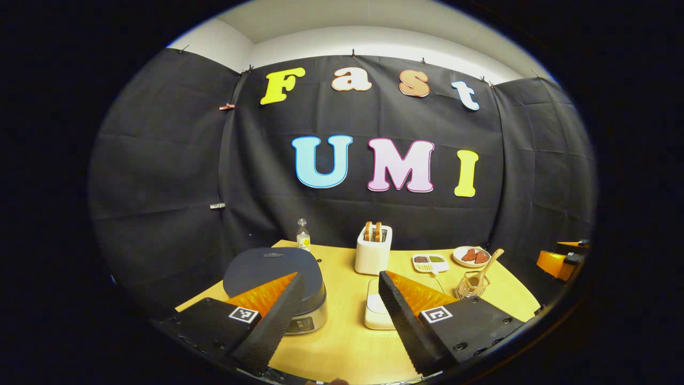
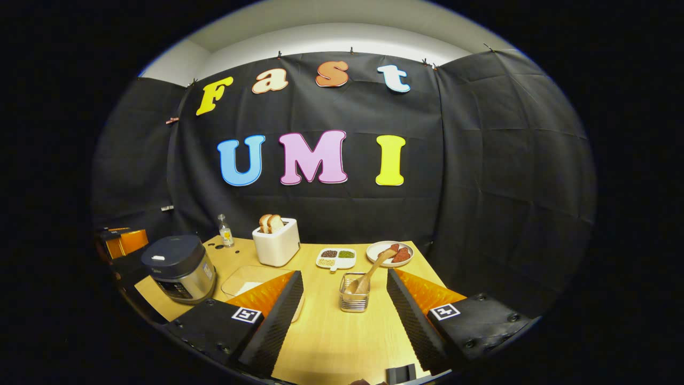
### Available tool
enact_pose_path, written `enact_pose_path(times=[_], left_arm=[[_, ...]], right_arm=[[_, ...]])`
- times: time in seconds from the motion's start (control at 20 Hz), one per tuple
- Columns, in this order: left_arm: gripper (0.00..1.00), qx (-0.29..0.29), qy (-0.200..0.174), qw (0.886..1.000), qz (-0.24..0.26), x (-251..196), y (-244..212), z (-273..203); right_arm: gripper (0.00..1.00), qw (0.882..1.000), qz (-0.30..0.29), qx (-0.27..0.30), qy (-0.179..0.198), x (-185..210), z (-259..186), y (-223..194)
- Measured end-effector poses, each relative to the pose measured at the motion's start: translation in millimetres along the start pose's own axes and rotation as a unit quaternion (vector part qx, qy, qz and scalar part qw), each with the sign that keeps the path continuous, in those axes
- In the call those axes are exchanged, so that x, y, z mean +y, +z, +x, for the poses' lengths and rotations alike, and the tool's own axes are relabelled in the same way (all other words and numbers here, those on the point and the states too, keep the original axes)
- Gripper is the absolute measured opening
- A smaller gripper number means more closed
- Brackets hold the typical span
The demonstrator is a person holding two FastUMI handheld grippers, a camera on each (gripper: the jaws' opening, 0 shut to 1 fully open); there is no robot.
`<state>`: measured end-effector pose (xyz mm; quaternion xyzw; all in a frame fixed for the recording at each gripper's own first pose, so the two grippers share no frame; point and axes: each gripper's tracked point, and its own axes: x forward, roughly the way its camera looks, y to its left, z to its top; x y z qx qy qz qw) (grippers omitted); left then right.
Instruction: Close the left gripper, press the button to open the rice cooker; take a wooden spoon from the chopstick holder with the right hand, scoop a spoonful of rice and pour it into the rice cooker, then put the wooden spoon back into the chopstick holder.
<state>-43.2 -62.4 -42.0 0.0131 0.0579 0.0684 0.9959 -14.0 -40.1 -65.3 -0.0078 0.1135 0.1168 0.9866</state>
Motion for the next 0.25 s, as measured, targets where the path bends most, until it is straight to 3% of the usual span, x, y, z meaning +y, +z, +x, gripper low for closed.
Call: enact_pose_path(times=[0.25], left_arm=[[0.94, 0.002, -0.006, 1.0, 0.014, -20.5, 2.0, -19.3]], right_arm=[[0.98, 0.999, 0.023, -0.022, 0.011, 4.8, -12.3, 7.4]])
